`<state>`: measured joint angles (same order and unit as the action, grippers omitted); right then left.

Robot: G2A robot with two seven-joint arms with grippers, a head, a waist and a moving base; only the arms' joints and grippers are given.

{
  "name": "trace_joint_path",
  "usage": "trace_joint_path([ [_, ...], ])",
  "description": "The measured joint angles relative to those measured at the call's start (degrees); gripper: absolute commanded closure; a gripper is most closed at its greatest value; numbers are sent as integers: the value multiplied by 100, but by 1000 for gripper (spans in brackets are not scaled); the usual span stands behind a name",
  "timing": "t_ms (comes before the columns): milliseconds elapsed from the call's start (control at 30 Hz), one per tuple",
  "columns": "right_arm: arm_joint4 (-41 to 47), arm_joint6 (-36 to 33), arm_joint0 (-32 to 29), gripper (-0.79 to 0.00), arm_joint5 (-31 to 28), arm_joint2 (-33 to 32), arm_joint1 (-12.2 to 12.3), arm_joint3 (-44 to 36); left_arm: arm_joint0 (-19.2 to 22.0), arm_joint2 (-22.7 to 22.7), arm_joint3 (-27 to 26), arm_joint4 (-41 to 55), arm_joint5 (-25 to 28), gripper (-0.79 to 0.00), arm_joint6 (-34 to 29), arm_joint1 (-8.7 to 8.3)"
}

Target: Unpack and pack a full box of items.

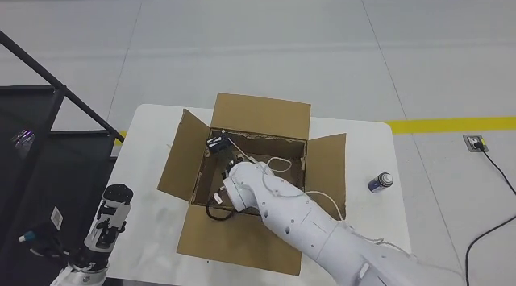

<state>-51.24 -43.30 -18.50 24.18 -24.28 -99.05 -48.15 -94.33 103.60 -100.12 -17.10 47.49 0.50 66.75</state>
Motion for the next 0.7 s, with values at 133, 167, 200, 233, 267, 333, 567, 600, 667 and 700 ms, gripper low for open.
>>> trace_joint_path([
  [133,-902,-411,-446,0,703,-271,377,-1365,0,0,0,0,0,-785,0,0],
  [167,-1120,-492,-577,0,817,-362,473,-1676,0,0,0,0,0,-785,0,0],
  [200,-1343,-564,-719,0,915,-463,569,-1985,0,0,0,0,0,-785,0,0],
  [233,-1649,-652,-930,0,1016,-615,699,-2398,0,0,0,0,0,-785,0,0],
  [267,-1883,-704,-1102,0,1073,-742,796,-2709,0,0,0,0,0,-785,0,0],
  [333,-2421,-771,-1557,0,1067,-1060,1018,-3431,0,0,0,0,0,-785,0,0],
  [567,-2843,-775,-1951,0,873,-1291,1173,-4022,0,0,0,0,0,-785,0,0],
  [600,-2843,-775,-1949,0,874,-1291,1173,-4019,0,0,0,0,0,-785,0,0],
  [667,-2846,-775,-1953,0,872,-1291,1172,-4024,0,0,0,0,0,-785,0,0],
  [700,-2847,-775,-1953,0,872,-1292,1173,-4025,0,0,0,0,0,-785,0,0],
])
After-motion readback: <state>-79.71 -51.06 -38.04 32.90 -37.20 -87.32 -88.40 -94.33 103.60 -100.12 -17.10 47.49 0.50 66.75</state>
